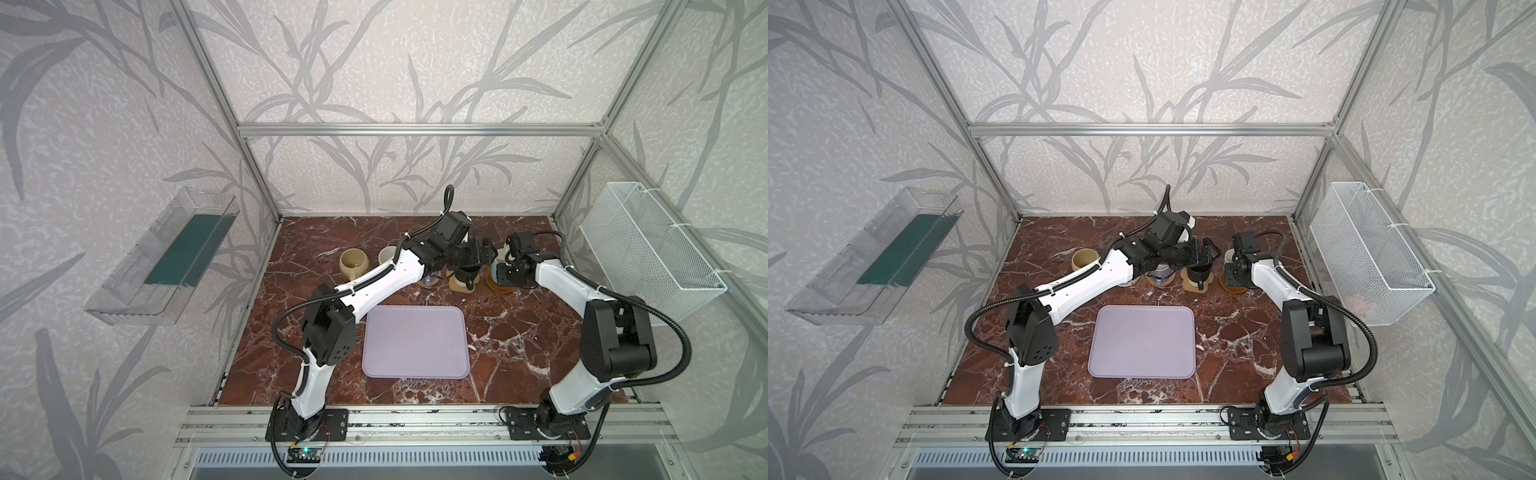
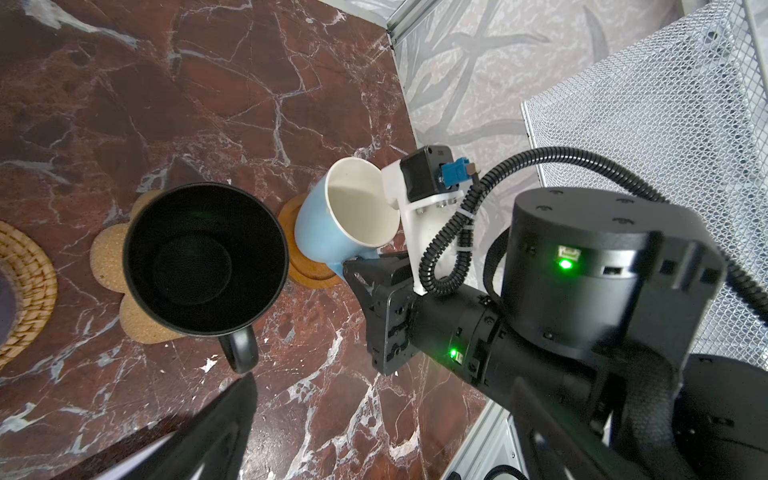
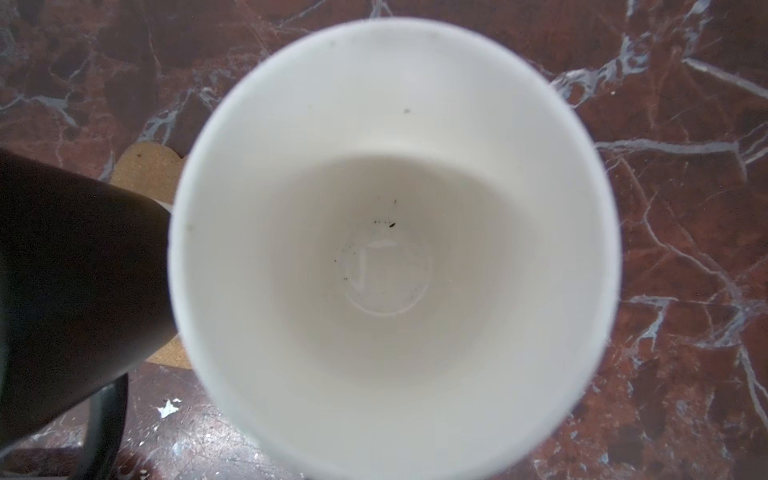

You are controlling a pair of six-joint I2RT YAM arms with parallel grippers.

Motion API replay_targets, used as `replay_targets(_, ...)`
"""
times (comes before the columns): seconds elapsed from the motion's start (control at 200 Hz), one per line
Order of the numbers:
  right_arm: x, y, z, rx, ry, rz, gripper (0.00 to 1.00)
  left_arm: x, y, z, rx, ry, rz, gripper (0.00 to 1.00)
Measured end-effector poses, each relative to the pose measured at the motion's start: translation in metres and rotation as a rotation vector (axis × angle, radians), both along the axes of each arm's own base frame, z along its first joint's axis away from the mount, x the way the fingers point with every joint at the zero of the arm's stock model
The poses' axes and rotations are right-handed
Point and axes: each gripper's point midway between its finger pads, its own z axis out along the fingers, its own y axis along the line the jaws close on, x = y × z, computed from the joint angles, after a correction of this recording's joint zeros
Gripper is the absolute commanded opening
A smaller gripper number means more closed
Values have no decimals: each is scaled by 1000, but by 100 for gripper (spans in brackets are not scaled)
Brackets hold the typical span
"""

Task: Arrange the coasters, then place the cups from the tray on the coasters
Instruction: 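Lower the light-blue mug onto the round wooden coaster with the right gripper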

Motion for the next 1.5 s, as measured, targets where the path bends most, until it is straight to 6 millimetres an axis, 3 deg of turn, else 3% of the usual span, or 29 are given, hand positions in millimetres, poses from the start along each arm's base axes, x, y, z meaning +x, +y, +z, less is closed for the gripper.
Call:
replay_targets(0.71, -11, 2, -1, -12, -12, 4, 0, 1, -1, -2, -5, 1, 4, 97)
replay_targets(0.825, -18, 1, -1, -11, -10, 2, 8, 1, -1, -2, -8, 0, 4, 97)
replay_targets(1.5, -20, 2, -3, -10, -3, 3, 17, 0, 0, -11, 4, 11, 5, 97)
